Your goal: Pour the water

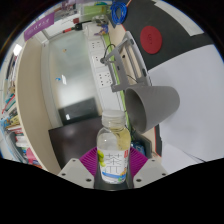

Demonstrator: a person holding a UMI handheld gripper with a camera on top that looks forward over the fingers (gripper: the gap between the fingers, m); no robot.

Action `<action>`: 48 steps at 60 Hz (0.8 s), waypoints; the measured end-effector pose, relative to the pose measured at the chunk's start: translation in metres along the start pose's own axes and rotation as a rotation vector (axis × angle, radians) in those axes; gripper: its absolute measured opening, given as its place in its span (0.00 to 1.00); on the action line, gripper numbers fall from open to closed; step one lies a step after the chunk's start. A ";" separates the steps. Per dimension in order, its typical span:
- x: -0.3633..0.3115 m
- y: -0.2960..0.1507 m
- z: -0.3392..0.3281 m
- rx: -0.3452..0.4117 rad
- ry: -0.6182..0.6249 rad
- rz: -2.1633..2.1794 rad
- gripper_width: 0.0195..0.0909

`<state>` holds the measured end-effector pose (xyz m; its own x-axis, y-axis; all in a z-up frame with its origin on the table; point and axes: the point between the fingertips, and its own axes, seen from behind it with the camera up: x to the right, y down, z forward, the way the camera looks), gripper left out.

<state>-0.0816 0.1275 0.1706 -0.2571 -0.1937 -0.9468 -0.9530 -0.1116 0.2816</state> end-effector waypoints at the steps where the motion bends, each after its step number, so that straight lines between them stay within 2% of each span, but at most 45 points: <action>1: 0.000 0.000 0.000 0.000 0.005 -0.007 0.28; 11: -0.036 0.004 -0.005 -0.012 0.039 -0.277 0.28; 13: -0.048 -0.001 -0.007 0.004 0.048 -0.378 0.29; 16: -0.069 -0.012 -0.011 0.044 0.054 -0.539 0.29; 25: -0.108 -0.070 -0.027 0.182 0.172 -1.077 0.29; 35: -0.124 -0.159 -0.051 0.387 0.416 -1.566 0.31; 39: -0.119 -0.189 -0.057 0.439 0.498 -1.677 0.31; 44: -0.095 -0.216 -0.051 0.451 0.498 -1.749 0.31; 48: -0.076 -0.226 -0.044 0.399 0.491 -1.759 0.31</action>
<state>0.1608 0.1245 0.1856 0.9302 -0.3604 0.0693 -0.0362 -0.2781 -0.9599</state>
